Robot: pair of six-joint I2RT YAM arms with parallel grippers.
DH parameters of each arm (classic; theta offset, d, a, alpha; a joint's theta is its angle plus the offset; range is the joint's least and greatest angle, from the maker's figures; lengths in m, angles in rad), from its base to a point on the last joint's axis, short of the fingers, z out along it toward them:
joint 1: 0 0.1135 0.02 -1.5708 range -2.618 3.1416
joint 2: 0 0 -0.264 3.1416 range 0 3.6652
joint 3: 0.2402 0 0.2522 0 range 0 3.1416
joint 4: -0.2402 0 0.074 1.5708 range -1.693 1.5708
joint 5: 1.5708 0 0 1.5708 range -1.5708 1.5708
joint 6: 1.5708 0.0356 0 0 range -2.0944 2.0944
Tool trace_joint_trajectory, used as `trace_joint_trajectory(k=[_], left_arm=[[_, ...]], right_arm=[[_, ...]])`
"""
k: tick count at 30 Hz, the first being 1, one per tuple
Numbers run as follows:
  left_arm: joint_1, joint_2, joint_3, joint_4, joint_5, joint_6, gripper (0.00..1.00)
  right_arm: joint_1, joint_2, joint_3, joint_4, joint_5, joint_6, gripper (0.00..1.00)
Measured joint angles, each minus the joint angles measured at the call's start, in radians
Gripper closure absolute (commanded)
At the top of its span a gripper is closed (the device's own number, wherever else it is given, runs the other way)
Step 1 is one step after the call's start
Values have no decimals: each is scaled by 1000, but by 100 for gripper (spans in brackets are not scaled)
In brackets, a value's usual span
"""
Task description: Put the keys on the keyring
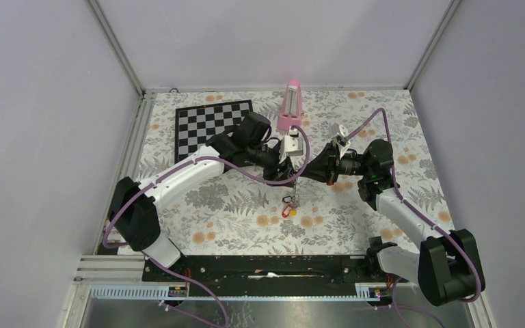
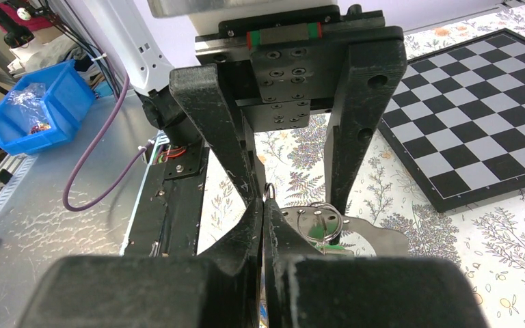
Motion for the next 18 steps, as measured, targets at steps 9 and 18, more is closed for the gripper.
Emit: trace_joint_trajectory(k=[9,18], left_arm=[[0,-3,-10,27,42,-23,80],[0,-3,-11,10,63,-4,100]], right_arm=[[-2,0,0,-1,0,-2,100],[-8,0,0,-9,0,-9,100]])
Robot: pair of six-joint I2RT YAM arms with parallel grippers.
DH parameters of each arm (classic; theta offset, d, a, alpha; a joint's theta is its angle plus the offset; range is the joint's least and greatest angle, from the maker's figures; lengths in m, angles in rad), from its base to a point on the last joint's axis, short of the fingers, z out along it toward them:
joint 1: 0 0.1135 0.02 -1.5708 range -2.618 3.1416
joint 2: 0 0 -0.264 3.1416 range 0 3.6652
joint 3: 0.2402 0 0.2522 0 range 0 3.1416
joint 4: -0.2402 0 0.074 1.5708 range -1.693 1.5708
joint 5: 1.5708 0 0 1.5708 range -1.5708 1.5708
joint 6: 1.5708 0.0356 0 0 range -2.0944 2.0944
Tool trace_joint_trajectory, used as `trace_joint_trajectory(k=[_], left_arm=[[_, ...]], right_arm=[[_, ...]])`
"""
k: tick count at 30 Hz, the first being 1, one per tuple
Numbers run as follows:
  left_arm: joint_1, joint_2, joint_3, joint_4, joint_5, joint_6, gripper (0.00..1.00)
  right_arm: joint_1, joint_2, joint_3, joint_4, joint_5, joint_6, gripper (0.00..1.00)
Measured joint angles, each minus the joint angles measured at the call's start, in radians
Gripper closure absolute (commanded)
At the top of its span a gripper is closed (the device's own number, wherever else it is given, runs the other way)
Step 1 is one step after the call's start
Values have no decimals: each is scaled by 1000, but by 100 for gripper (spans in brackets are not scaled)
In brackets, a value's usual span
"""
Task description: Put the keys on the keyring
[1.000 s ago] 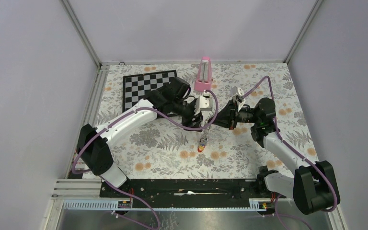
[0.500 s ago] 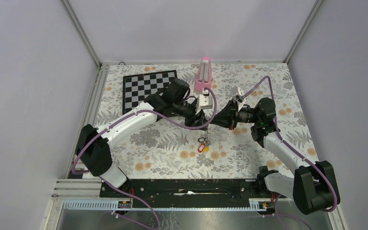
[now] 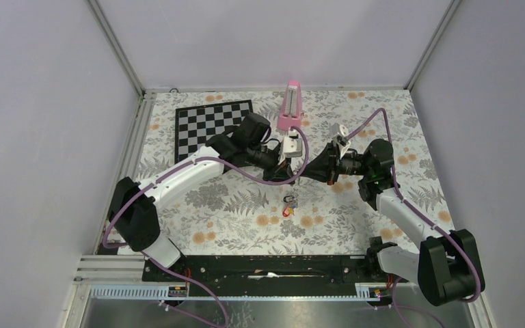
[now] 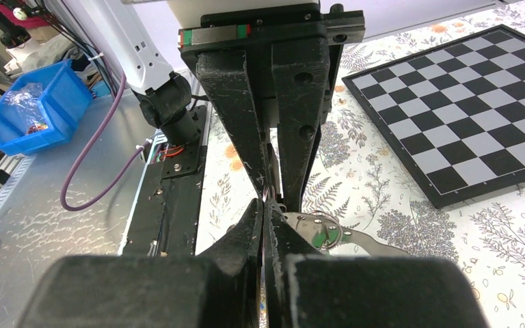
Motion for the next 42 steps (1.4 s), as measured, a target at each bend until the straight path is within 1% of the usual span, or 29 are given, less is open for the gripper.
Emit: trace_joint_trajectory(k=[8,17,20,42], left_arm=[[0,0,21,-61,3,31,100],[0,24,138,-179,-4,36,100],[0,40,153,-198,-4,34,100],[0,47,144,-209,-5,43,100]], right_arm=[[0,0,0,-22,0,-16,100],[-6,0,0,-28,2,-43,100],[-7,0,0,-38,2,-51,100],[-7,0,0,-70,1,-63,100]])
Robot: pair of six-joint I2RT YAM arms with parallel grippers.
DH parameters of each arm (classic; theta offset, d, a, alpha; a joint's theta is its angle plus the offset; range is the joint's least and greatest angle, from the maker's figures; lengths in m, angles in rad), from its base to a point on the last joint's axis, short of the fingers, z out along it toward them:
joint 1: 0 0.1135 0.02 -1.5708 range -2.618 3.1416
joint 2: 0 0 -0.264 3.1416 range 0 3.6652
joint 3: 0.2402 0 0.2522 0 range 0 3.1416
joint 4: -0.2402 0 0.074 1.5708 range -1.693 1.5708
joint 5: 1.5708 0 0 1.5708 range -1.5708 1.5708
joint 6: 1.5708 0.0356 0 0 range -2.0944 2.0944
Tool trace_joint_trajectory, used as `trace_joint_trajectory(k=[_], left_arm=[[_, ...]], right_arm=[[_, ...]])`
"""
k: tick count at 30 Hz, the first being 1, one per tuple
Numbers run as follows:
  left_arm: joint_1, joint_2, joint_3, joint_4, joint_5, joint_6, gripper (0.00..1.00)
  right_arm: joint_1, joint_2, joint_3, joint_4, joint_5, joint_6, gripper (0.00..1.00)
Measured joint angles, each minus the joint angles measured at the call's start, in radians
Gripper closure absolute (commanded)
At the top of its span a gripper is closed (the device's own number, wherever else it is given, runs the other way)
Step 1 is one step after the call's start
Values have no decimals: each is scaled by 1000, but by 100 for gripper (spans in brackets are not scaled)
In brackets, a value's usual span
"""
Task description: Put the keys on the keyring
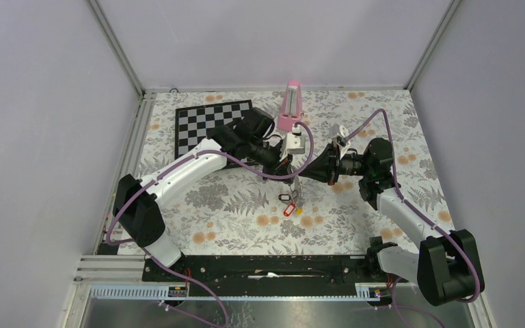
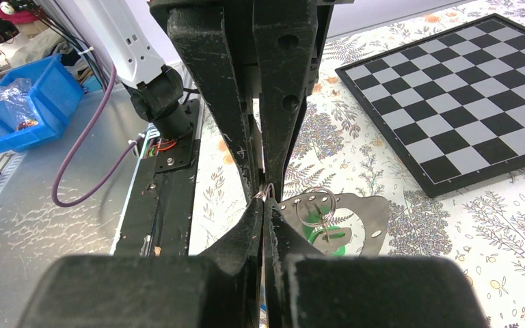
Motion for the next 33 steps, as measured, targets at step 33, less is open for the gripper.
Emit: trace_joint_trajectory(k=[33], left_arm=[[0,29,-30,10,24,32,98]], right_arm=[[0,0,0,-3,-10,8,100]])
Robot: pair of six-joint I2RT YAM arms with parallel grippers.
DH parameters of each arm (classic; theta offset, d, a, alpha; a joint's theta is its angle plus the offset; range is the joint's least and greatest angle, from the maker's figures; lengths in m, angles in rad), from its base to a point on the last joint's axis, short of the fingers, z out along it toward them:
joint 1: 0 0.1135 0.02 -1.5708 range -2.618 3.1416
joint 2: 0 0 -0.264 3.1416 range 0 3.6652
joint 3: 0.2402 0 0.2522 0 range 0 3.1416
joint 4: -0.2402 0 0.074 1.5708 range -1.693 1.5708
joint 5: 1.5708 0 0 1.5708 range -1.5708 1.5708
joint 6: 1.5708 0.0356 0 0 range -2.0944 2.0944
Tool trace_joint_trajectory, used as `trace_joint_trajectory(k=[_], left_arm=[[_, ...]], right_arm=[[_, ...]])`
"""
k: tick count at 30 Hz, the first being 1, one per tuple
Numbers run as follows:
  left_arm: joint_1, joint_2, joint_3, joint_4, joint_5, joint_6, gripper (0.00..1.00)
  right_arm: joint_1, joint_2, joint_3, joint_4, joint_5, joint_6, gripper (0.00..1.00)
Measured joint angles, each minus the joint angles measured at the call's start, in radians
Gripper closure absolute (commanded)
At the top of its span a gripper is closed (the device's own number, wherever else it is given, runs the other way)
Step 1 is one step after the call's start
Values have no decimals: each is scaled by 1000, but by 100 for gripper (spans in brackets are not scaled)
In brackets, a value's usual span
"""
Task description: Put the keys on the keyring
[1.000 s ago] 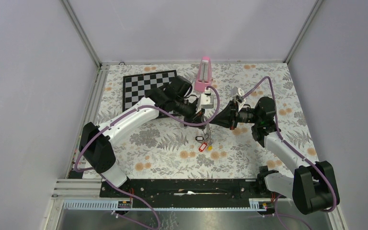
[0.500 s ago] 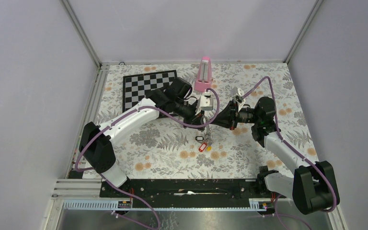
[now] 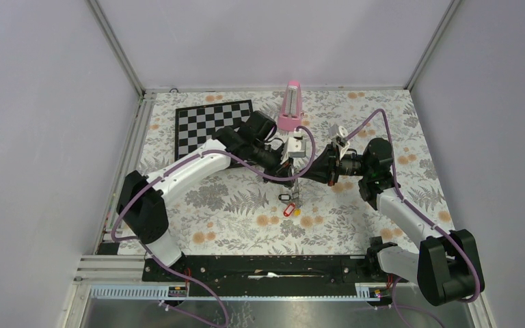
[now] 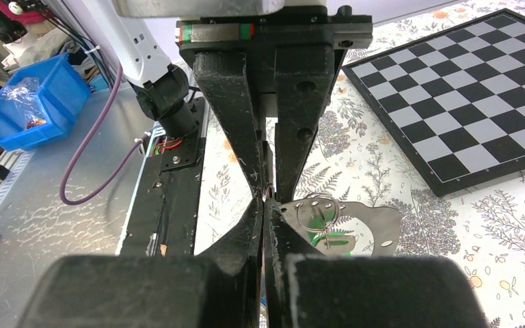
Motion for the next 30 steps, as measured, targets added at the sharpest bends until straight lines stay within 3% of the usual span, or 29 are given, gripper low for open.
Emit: trace_joint_trajectory(k=[30], left_arm=[[4,84,90,-64,63,6,100]], right_arm=[[-2,0,0,16,-17,11,100]])
